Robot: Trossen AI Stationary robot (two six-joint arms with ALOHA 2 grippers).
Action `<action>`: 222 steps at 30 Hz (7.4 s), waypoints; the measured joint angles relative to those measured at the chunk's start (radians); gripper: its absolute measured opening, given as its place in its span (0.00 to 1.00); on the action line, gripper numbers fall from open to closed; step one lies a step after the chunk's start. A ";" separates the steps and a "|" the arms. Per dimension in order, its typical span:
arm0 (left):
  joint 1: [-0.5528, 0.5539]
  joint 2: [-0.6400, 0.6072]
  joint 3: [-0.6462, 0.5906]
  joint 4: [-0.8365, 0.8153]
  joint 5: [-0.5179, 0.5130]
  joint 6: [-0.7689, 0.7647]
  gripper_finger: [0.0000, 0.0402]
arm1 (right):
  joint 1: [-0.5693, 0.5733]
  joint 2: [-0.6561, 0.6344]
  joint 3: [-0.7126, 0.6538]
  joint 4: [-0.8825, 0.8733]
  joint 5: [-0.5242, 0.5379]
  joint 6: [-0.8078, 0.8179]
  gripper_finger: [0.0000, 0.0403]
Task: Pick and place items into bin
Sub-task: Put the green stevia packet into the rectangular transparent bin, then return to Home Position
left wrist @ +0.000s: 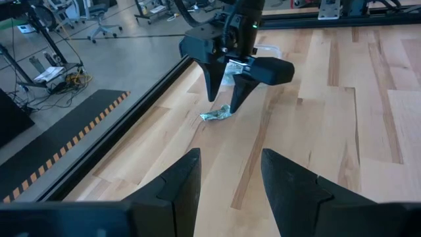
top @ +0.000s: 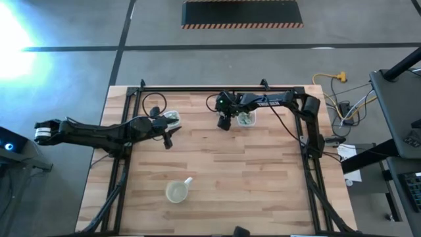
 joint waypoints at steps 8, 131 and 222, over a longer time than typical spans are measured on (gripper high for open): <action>0.000 0.000 0.000 0.001 0.000 0.000 0.36 | -0.002 0.021 0.000 0.008 -0.005 0.079 0.57; -0.001 0.000 -0.016 0.209 0.144 -0.006 0.36 | 0.199 -0.961 -0.990 1.052 -0.291 -0.027 0.36; -0.001 0.000 -0.031 0.207 0.192 -0.055 0.36 | 0.518 -2.031 -1.301 0.547 0.084 -0.060 0.32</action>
